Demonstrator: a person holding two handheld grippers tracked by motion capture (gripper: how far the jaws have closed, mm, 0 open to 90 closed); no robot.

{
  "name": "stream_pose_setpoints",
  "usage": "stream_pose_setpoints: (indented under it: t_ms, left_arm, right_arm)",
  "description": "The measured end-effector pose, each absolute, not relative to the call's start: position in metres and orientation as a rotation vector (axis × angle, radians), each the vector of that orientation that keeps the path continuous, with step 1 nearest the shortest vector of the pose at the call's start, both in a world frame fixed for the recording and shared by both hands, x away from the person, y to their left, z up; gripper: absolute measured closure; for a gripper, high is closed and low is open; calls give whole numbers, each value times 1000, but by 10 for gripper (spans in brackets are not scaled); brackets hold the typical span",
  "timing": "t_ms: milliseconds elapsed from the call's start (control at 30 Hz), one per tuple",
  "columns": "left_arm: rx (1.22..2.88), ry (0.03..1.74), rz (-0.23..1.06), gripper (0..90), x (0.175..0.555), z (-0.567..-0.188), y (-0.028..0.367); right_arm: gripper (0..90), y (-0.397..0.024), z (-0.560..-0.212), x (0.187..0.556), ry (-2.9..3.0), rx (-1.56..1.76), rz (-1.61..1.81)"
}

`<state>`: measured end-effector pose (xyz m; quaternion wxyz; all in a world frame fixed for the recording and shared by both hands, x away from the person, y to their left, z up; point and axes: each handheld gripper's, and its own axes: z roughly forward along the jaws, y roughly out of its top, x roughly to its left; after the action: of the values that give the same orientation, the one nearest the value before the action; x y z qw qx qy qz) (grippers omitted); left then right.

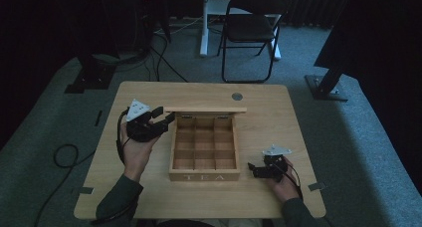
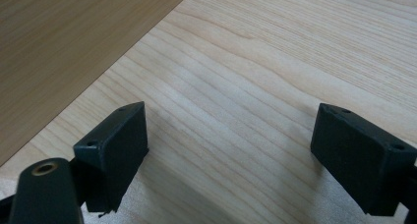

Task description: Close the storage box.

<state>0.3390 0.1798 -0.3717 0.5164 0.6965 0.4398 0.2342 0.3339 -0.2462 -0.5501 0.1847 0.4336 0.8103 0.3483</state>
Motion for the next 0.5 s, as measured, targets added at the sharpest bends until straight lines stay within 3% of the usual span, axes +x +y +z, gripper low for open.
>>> stream_pose_setpoints:
  t_ms: [500]
  left_arm:
    - [1684,1061,540,483,331,-378,181]
  right_arm:
    - [137,-246,-550,334,2284,1225,984]
